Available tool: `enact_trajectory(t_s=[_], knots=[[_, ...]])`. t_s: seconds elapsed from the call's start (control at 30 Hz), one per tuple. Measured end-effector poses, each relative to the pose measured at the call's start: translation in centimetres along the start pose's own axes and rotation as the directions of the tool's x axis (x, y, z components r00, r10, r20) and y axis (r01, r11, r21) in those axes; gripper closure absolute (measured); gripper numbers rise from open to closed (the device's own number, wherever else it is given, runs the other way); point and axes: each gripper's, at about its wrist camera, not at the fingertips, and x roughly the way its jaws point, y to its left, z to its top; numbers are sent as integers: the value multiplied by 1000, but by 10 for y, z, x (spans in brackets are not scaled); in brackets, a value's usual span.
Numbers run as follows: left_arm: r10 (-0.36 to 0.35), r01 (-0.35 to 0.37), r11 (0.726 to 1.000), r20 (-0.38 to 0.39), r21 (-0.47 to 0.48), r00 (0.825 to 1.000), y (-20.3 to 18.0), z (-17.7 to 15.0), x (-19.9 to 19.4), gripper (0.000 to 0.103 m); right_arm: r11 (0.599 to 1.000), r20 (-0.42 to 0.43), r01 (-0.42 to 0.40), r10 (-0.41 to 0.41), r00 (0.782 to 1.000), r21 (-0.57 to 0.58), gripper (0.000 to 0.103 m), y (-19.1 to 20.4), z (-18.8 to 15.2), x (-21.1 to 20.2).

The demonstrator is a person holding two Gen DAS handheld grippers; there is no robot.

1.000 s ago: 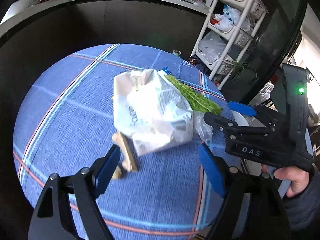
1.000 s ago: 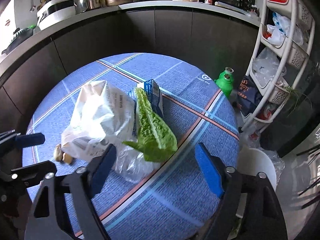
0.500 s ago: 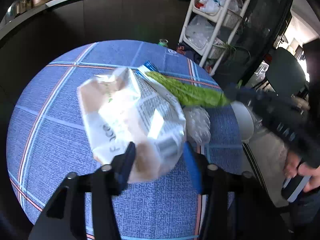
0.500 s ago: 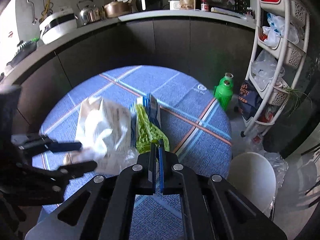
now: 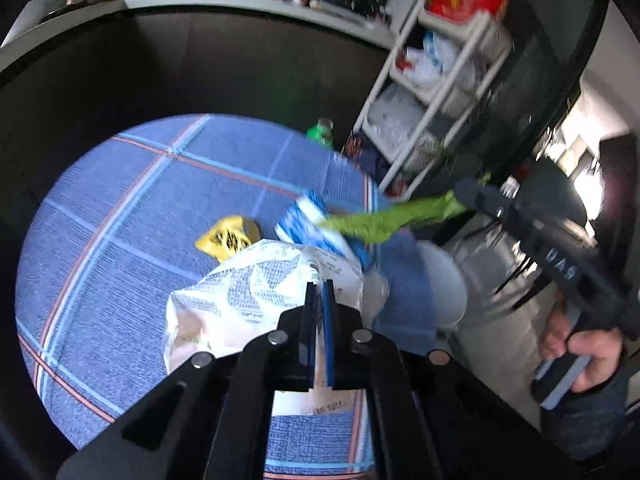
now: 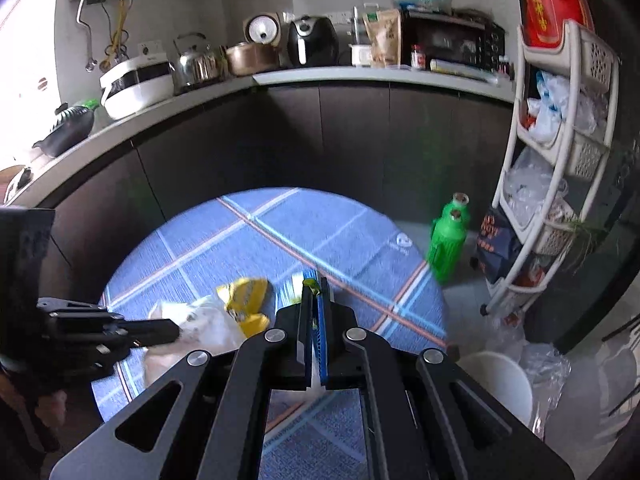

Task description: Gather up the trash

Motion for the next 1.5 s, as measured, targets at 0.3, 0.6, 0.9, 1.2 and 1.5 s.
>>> enact_trajectory(t_s=[0.3, 0.6, 0.9, 1.2, 1.5], knots=[[-11, 10, 1000, 108, 11, 994, -19, 12, -46, 99, 999, 83, 21, -18, 996, -27, 101, -1, 18, -41], [-55, 45, 995, 111, 91, 992, -64, 13, -48, 99, 999, 100, 18, -23, 995, 49, 101, -30, 4, -73], [-115, 101, 983, 81, 155, 990, -112, 19, -26, 99, 993, 113, 69, -79, 990, 92, 101, -63, -14, -97], [-191, 179, 960, 38, 216, 981, -167, 29, 7, 99, 971, 97, 140, -161, 982, 196, 101, -121, -41, -112], [-274, 275, 936, -32, 220, 961, -214, 35, 61, 99, 940, 32, 197, -214, 976, 279, 101, -175, -79, -103]])
